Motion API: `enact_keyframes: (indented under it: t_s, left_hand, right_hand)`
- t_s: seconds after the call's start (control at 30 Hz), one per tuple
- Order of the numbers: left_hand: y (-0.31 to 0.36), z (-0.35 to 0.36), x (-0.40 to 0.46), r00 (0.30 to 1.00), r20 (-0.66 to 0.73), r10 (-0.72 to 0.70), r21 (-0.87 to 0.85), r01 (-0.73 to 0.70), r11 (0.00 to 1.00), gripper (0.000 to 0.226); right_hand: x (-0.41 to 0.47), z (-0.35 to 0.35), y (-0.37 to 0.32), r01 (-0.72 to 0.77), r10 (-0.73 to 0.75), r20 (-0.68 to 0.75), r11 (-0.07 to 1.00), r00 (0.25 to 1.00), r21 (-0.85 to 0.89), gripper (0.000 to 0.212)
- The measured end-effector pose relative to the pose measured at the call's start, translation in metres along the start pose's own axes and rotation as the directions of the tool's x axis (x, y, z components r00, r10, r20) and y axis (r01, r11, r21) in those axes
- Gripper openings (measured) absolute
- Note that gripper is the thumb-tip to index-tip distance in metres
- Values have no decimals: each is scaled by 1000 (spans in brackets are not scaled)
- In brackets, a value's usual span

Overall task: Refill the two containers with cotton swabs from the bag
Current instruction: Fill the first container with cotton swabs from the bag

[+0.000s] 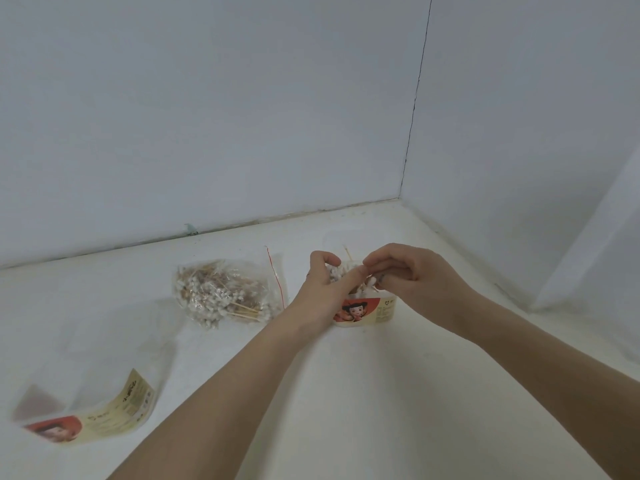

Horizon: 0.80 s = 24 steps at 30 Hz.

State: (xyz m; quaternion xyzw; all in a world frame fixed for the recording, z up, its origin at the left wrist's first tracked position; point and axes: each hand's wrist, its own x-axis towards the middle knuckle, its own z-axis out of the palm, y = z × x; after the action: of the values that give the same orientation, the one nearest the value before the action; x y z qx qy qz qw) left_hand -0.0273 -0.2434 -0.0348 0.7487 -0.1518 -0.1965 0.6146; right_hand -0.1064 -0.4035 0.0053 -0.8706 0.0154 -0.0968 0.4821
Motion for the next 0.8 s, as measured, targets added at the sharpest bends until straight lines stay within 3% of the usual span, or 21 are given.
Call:
enact_keyframes:
  t_s: [0.2,0.5,0.6,0.8]
  left_hand:
    - [-3,-3,-3,996,-14,93,31,-93,995,35]
    - [0,-12,-9,998,-13,53,84,-52,995,29]
    - [-4,-14,-10,999,5,40,40,-40,998,22]
    - [-15,-23,-11,986,142,88,84,-101,991,68]
  right_hand:
    - [2,5,0,27,-28,26,1000,999,7,23]
    - [9,18,-2,156,-164,-17,963,986,-219,18]
    - [11,14,-4,156,-164,-23,966,986,-206,19]
    - [16,8,-9,237,-231,54,929,971,-286,27]
